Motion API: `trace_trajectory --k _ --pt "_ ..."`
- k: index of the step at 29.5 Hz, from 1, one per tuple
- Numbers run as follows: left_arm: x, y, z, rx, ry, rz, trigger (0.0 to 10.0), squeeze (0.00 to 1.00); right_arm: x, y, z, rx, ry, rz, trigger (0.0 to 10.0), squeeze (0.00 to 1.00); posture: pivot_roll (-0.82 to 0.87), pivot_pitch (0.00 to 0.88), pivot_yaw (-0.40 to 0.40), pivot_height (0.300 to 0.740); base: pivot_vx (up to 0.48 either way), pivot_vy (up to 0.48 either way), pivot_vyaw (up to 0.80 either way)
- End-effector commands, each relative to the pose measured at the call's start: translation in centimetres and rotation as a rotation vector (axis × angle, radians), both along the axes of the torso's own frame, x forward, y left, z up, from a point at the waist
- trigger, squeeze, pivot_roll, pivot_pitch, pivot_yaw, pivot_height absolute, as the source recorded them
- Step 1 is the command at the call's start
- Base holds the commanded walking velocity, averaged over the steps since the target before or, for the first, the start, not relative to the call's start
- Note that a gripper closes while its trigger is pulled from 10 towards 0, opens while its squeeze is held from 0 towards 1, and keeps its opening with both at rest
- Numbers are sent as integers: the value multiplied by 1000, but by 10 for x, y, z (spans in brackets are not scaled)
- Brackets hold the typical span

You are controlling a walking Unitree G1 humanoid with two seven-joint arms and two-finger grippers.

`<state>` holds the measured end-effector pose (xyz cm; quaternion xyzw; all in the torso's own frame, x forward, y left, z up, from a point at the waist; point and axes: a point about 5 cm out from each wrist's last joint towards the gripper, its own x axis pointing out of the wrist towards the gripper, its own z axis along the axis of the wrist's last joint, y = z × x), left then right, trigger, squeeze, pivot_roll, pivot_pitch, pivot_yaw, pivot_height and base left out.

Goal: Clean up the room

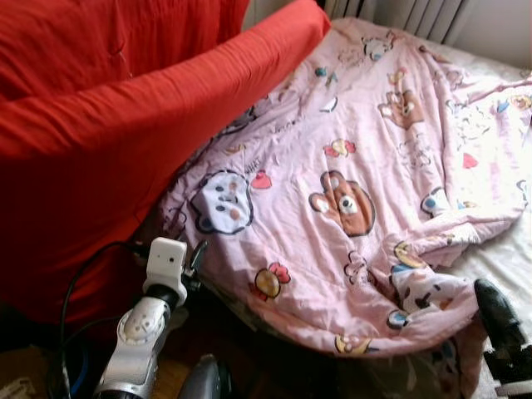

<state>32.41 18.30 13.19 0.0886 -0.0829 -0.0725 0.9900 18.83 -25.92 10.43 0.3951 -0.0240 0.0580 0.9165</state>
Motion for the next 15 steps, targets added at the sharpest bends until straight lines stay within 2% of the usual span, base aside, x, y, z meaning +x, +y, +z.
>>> trace_trajectory --k 1,2,3,6,8,10,12,15 --pt "-3 0 -5 -6 9 -7 10000 0 -7 -9 -27 -78 189 -69 10000 1000 62 275 -39 622 0 0 0" --pt "-3 0 -5 -6 9 -7 10000 0 -7 -9 -27 -78 189 -69 10000 1000 62 275 -39 622 0 0 0" --pt "-3 -1 -5 -6 10 -7 10000 0 -8 -10 -40 -199 292 -76 10000 1000 57 272 -41 622 0 0 0" --pt "-3 -1 -6 -5 11 -8 10000 0 -14 -8 -59 -287 440 -16 10000 1000 53 267 -42 622 0 0 0" --pt "-3 -1 -6 -5 10 -8 10000 0 -16 -6 -63 -309 451 29 10000 1000 59 262 -41 622 0 0 0" --pt "-3 0 -6 -5 10 -9 10000 0 -20 -4 -66 -395 473 118 10000 1000 49 260 -43 622 0 0 0" --pt "-3 -1 -6 -5 9 -10 10000 0 -21 -4 -65 -406 461 143 10000 1000 49 258 -44 622 0 0 0" --pt "-2 -1 -7 -7 10 -12 10000 0 -27 -10 -65 -467 491 204 10000 1000 42 251 -45 622 0 0 0"
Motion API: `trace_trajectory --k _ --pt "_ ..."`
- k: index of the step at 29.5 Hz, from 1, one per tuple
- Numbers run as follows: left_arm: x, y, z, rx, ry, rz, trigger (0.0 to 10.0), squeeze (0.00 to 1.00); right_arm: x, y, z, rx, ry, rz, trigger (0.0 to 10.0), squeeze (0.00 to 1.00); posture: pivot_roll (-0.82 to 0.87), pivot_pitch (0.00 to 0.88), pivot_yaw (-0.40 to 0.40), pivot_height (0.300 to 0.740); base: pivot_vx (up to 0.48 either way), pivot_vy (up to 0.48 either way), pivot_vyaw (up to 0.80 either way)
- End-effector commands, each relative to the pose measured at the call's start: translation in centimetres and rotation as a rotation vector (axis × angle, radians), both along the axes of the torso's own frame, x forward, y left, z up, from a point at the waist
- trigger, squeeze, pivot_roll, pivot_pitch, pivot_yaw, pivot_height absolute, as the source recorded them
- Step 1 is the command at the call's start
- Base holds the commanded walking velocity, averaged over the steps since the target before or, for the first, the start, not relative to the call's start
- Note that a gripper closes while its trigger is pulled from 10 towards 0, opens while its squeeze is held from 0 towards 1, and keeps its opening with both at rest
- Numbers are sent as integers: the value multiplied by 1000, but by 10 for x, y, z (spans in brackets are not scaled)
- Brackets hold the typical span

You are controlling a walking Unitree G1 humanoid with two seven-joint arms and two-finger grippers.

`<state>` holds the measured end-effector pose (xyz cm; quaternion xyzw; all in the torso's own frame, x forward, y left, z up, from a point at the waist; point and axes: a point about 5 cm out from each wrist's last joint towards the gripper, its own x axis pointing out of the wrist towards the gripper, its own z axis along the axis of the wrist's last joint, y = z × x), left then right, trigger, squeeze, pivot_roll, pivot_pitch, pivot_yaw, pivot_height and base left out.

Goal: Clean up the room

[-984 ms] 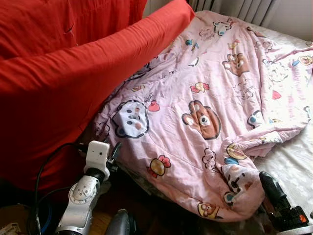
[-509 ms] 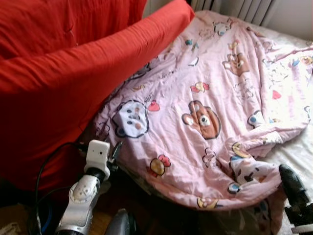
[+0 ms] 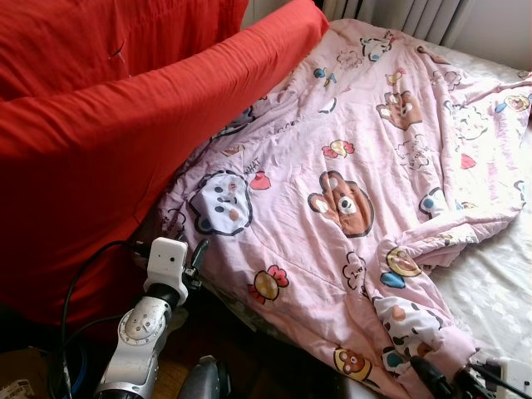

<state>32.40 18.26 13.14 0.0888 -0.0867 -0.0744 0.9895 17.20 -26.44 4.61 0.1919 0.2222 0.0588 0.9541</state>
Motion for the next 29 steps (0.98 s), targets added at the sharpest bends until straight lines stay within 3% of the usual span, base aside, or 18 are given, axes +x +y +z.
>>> trace_trajectory --k 1,3,7,8,13,14,16,29 --pt "-2 -1 -7 -8 18 -8 10000 0 -13 -6 -5 -45 52 39 10000 1000 41 251 -46 622 0 0 0" --pt "-2 -2 -7 -9 18 -10 10000 0 -18 -11 6 -33 6 103 10000 1000 41 250 -46 622 0 0 0" --pt "-1 -1 -7 -10 18 -9 10000 0 -21 -17 45 90 -197 171 10000 1000 32 248 -48 622 0 0 0" --pt "-1 0 -7 -10 17 -7 10000 0 -17 -21 67 164 -307 153 10000 1000 28 251 -50 622 0 0 0" --pt "0 0 -7 -13 15 -6 10000 0 -5 -35 102 293 -557 36 10000 1000 23 252 -49 622 0 0 0" --pt "0 0 -7 -15 15 -6 10000 0 4 -40 98 280 -559 -58 10000 0 23 254 -49 622 0 0 0" --pt "0 -1 -7 -17 14 -6 10000 0 13 -34 86 251 -513 -88 10000 0 26 253 -49 622 0 0 0" --pt "0 -1 -7 -17 14 -6 10000 0 13 -34 86 251 -513 -88 10000 0 26 253 -49 622 0 0 0"
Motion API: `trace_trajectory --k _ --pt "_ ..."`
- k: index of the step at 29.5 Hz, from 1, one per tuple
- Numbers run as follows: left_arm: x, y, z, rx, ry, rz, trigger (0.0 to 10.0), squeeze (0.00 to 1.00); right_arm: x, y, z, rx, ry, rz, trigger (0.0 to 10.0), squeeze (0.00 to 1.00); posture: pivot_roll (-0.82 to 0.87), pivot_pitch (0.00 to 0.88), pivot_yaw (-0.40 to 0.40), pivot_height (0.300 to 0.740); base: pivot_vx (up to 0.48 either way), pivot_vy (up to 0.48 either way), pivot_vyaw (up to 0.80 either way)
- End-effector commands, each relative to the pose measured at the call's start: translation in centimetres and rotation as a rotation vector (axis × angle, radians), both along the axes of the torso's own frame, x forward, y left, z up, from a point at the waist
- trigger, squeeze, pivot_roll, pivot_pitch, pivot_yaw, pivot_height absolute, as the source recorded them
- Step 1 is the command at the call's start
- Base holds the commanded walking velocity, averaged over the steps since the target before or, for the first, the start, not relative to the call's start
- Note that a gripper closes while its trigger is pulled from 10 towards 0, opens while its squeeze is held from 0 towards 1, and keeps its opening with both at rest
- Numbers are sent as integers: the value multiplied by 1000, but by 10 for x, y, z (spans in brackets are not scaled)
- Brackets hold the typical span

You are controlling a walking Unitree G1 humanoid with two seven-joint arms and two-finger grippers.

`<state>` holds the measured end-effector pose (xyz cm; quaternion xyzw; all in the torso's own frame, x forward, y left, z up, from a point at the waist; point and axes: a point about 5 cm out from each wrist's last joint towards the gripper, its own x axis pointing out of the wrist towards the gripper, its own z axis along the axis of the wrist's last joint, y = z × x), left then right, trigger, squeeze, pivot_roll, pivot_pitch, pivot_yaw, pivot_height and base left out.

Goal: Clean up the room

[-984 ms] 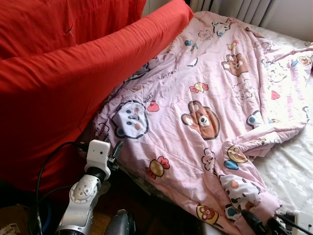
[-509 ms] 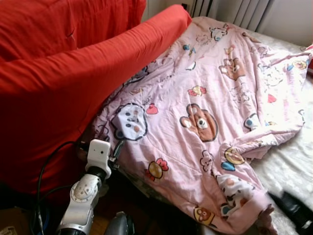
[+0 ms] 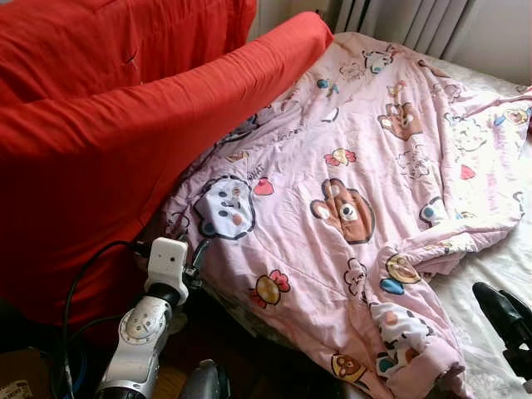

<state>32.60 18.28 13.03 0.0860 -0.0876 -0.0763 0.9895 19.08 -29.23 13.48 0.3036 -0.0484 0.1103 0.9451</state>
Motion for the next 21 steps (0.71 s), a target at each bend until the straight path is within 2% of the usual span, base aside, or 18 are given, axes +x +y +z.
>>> trace_trajectory --k 1,17,18,19,20,21 --pt "-2 -1 -6 -12 15 -2 10000 0 -6 -6 -3 -15 19 -35 10000 0 26 253 -49 622 0 0 0" --pt "-2 -1 -6 -12 15 -2 10000 0 -6 -6 -3 -15 19 -35 10000 0 26 253 -49 622 0 0 0" --pt "-2 -1 -6 -13 14 -3 10000 0 -3 -1 -7 -21 36 -26 10000 0 26 253 -49 622 0 0 0" --pt "-12 -4 -17 -86 40 20 10000 0 22 18 -41 -133 168 -128 10000 0 54 281 -50 622 0 0 0" --pt "-19 -6 -25 -140 59 41 10000 0 40 40 -62 -236 245 -163 10000 0 58 280 -49 622 0 0 0" --pt "-24 -7 -29 -176 72 56 10000 0 51 56 -72 -312 279 -177 10000 0 58 280 -49 622 0 0 0"
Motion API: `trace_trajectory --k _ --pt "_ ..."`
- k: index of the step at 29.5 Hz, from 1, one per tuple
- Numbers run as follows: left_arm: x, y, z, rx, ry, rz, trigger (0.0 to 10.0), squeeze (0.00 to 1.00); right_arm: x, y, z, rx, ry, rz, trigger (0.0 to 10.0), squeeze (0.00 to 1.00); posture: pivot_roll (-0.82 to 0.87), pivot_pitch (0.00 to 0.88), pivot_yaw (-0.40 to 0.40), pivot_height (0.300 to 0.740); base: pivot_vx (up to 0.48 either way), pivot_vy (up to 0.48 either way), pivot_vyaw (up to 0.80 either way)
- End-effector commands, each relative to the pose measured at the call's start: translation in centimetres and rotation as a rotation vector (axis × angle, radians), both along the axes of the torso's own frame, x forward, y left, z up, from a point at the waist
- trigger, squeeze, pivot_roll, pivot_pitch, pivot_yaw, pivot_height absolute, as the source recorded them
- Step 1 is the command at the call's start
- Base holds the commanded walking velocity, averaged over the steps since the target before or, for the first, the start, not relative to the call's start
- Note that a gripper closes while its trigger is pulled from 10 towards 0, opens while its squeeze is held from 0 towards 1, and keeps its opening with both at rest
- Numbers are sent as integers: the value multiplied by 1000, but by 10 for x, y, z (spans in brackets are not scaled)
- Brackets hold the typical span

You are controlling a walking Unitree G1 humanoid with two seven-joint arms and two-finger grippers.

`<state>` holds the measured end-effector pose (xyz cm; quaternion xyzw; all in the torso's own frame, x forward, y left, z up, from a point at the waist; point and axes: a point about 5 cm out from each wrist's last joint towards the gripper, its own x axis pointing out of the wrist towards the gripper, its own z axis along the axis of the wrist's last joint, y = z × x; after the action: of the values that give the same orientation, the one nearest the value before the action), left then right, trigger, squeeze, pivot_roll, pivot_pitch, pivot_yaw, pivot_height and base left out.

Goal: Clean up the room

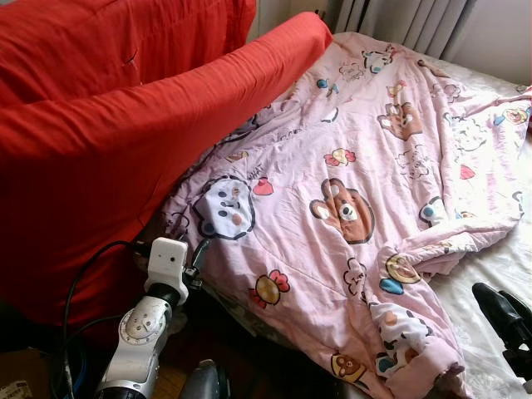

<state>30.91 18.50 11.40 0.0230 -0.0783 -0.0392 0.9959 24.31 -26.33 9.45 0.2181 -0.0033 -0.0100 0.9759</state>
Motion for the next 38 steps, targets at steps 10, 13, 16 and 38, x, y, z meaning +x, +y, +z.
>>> trace_trajectory --k 10,13,16,38 --pt "-9 -7 -14 -57 53 5 10000 0 13 42 -30 -121 114 38 10000 0 67 279 -44 646 0 0 0" --pt "-11 -5 -12 -61 53 13 10000 0 19 49 -37 -164 88 5 10000 0 70 279 -43 676 0 0 0" --pt "-11 -5 -12 -61 53 14 10000 0 20 50 -36 -166 82 5 10000 0 72 277 -41 691 0 0 0" --pt "-11 -7 -10 -61 51 4 10000 0 25 52 -41 -178 68 4 10000 0 77 255 -35 740 0 0 0"
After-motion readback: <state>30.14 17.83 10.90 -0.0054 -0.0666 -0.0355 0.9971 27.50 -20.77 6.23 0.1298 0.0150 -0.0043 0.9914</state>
